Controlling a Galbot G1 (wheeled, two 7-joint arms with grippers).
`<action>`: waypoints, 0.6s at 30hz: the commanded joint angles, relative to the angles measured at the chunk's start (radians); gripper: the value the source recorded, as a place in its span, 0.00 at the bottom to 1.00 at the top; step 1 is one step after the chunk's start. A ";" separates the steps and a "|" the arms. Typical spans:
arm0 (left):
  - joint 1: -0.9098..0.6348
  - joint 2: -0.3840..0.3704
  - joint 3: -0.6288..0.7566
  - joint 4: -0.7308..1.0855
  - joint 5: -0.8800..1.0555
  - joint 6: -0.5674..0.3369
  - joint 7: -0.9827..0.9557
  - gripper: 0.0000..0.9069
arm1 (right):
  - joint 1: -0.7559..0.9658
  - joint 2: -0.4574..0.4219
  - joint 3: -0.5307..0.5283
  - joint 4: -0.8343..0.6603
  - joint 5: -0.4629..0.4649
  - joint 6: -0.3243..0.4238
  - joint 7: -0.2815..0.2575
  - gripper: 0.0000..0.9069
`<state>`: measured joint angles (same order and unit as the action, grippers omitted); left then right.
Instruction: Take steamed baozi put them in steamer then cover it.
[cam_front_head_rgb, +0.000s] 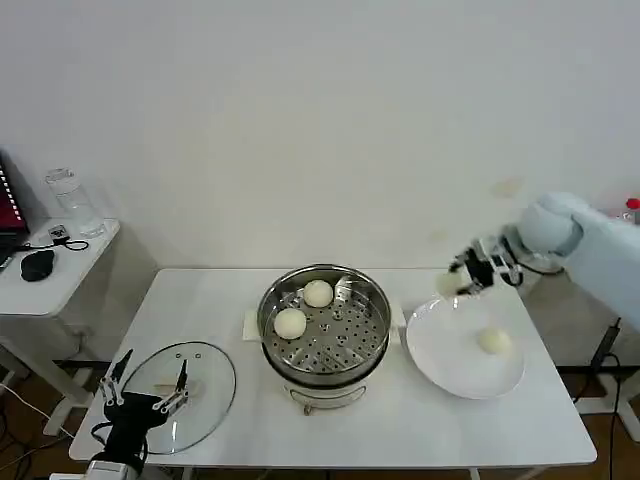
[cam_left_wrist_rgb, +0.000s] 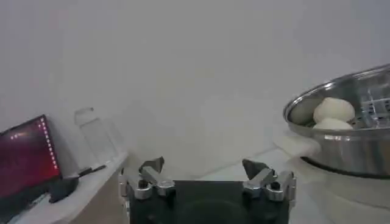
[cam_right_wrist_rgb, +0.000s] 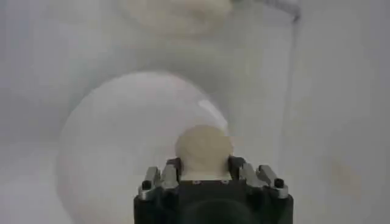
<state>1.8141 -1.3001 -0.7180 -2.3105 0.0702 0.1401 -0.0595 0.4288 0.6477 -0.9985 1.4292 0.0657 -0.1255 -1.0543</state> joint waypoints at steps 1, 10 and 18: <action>0.002 -0.006 -0.005 -0.003 0.000 0.000 0.000 1.00 | 0.237 0.216 -0.151 0.119 0.112 0.015 0.008 0.59; 0.010 -0.010 -0.028 -0.012 -0.003 0.001 -0.001 1.00 | 0.168 0.314 -0.267 0.178 0.109 0.096 0.025 0.59; 0.016 -0.023 -0.047 -0.025 -0.005 0.001 -0.001 1.00 | 0.091 0.404 -0.293 0.162 0.003 0.177 0.033 0.59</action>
<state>1.8280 -1.3172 -0.7540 -2.3317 0.0678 0.1408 -0.0599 0.5455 0.9282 -1.2184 1.5654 0.1285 -0.0244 -1.0309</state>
